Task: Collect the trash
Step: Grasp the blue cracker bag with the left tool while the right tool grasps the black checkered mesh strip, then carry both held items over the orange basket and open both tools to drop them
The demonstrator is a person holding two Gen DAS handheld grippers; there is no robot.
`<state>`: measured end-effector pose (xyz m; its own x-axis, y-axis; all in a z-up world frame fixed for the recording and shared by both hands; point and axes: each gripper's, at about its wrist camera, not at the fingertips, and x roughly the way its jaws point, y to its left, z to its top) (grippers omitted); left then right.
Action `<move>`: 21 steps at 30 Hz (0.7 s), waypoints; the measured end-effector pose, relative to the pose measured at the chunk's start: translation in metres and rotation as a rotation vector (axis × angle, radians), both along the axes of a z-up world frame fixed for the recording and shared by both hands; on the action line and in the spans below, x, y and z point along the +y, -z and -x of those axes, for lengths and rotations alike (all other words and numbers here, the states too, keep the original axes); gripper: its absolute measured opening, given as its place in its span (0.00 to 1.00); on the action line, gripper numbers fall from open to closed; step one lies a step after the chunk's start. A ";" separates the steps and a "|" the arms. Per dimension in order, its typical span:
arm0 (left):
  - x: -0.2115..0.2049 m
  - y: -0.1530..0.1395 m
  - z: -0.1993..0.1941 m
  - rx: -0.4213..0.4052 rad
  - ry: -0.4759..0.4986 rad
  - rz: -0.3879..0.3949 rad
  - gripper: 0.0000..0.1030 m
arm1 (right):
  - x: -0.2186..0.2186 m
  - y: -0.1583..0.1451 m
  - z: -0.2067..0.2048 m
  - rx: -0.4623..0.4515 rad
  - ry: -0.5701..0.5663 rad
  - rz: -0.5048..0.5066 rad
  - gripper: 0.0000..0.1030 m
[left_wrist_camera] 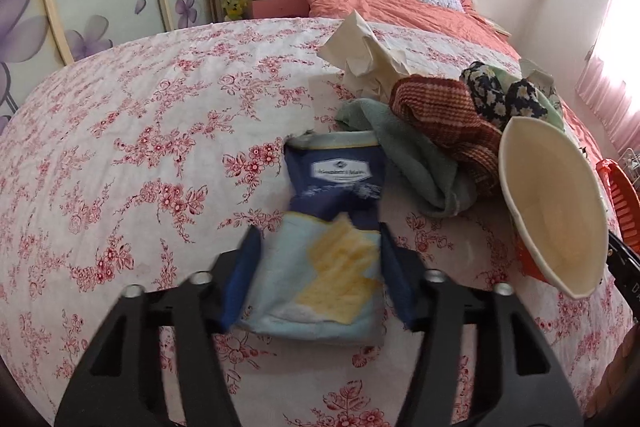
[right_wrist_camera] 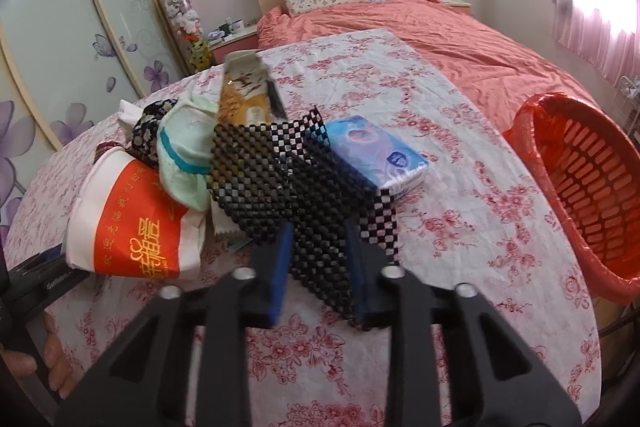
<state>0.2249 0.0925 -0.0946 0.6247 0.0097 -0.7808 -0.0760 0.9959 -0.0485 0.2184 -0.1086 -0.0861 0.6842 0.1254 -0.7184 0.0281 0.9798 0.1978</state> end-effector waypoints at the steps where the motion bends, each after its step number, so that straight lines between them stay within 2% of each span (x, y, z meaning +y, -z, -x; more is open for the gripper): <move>1: 0.001 0.000 0.000 -0.001 0.000 0.004 0.52 | -0.001 -0.001 0.000 -0.002 -0.004 -0.011 0.17; 7: 0.007 -0.005 0.001 -0.024 0.004 0.016 0.46 | -0.002 -0.011 0.005 -0.040 -0.030 -0.044 0.10; 15: 0.012 -0.021 0.004 -0.071 0.001 0.009 0.45 | -0.002 -0.032 0.013 -0.096 -0.051 -0.066 0.08; 21: 0.011 -0.044 0.012 -0.122 0.002 0.012 0.45 | -0.003 -0.055 0.024 -0.155 -0.050 -0.063 0.08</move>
